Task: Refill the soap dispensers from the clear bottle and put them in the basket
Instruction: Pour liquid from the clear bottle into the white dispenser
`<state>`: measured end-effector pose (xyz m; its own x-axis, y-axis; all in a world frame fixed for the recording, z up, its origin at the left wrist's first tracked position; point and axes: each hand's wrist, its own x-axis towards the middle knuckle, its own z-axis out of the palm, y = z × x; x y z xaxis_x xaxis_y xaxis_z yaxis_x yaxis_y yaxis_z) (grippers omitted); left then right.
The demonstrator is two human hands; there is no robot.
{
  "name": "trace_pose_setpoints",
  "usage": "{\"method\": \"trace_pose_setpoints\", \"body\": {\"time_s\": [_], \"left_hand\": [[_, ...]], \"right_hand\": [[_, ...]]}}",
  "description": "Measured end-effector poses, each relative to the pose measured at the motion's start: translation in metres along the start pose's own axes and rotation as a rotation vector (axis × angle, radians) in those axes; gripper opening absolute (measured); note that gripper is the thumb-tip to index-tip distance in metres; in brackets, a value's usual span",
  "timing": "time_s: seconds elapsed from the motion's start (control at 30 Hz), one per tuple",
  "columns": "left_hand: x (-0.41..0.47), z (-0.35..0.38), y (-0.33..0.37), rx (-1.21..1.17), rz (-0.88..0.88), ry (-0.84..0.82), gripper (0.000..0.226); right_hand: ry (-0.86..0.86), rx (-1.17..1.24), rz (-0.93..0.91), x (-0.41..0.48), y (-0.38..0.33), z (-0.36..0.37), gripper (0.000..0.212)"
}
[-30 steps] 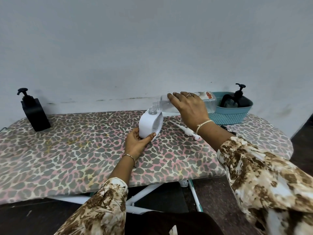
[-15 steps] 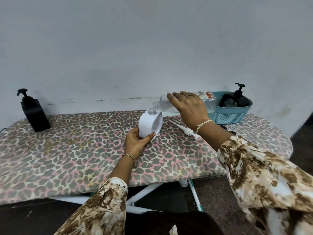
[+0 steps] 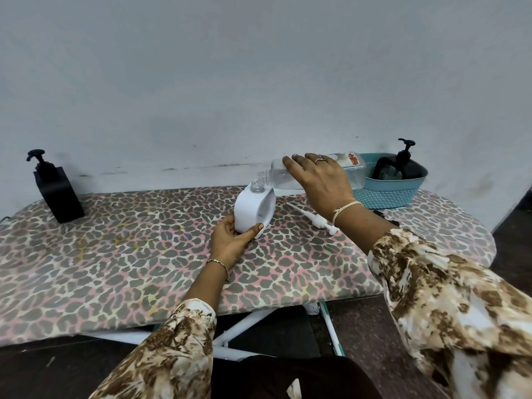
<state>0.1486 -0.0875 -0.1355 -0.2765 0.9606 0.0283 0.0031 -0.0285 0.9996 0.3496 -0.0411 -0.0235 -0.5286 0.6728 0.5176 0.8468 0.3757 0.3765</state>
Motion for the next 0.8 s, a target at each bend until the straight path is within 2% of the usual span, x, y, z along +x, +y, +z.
{"method": "trace_pose_setpoints", "body": {"time_s": [0.8], "left_hand": [[-0.0001,-0.0007,0.0019,-0.011,-0.034,0.004,0.052]], "right_hand": [[0.016,0.008,-0.007,0.0009,0.0015,0.0025,0.057]]}}
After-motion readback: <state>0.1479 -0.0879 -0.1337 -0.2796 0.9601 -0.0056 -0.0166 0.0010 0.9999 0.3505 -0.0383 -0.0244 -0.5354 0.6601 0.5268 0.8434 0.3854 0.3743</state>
